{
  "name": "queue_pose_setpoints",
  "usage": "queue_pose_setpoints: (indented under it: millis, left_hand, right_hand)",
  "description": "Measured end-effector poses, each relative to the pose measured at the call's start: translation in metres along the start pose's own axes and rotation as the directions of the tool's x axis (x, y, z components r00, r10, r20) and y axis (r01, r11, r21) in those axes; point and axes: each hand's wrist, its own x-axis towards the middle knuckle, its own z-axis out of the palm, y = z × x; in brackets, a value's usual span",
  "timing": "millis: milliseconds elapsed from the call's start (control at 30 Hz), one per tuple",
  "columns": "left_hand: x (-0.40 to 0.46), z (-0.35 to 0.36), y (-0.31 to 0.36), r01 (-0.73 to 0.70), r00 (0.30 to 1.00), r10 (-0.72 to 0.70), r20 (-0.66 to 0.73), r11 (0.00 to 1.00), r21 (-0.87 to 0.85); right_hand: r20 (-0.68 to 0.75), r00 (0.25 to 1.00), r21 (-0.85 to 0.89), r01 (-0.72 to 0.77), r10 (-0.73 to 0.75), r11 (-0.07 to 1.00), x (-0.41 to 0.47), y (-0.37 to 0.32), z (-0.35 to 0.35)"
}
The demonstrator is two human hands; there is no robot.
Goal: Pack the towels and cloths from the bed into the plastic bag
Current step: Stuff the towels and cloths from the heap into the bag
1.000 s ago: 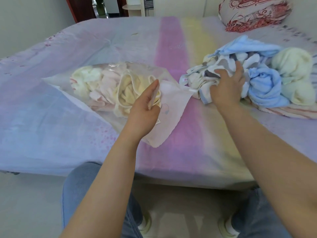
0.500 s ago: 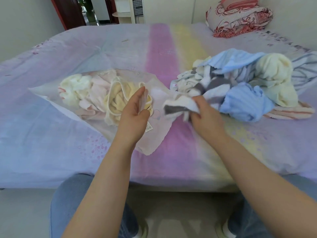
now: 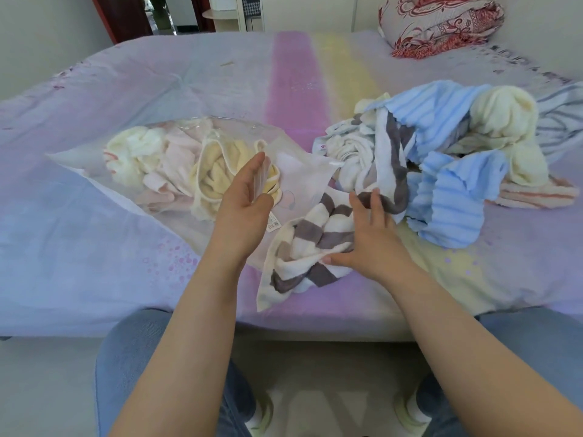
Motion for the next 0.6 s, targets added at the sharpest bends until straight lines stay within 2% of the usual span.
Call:
queue_pose_setpoints:
  millis: [67,233,333,400,467,533,600]
  left_hand:
    - [0.000,0.001,0.000,0.002,1.000,-0.002,0.001,1.000,-0.009]
    - [-0.003,0.001,0.001,-0.007,1.000,0.007,0.005,1.000,-0.016]
    - [-0.003,-0.001,0.002,-0.021,1.000,0.021,0.010,1.000,-0.001]
    - [-0.004,-0.003,0.002,-0.026,1.000,0.026,0.011,1.000,0.004]
    - [-0.003,-0.005,0.001,-0.027,1.000,0.027,0.013,1.000,0.001]
    - [-0.002,-0.005,0.000,-0.025,0.999,0.025,0.020,1.000,-0.014]
    - [-0.003,-0.005,0.001,-0.035,0.999,0.036,0.025,0.999,-0.031]
  right_hand:
    - [0.069,0.995,-0.061,-0.068,0.072,0.996,0.012,0.010,0.004]
    - [0.078,0.989,-0.096,-0.119,0.127,0.988,0.039,0.008,0.000]
    - [0.037,0.992,0.063,-0.120,0.118,0.991,0.044,0.009,-0.002]
    - [-0.056,0.989,0.204,-0.126,0.140,0.971,0.037,0.011,0.000]
    - [-0.174,0.972,0.266,-0.110,0.160,0.958,0.027,0.010,0.001]
    - [-0.282,0.946,0.374,-0.042,0.157,0.926,0.018,0.005,-0.002]
    - [-0.362,0.920,0.522,0.065,0.152,0.850,0.008,-0.011,-0.014]
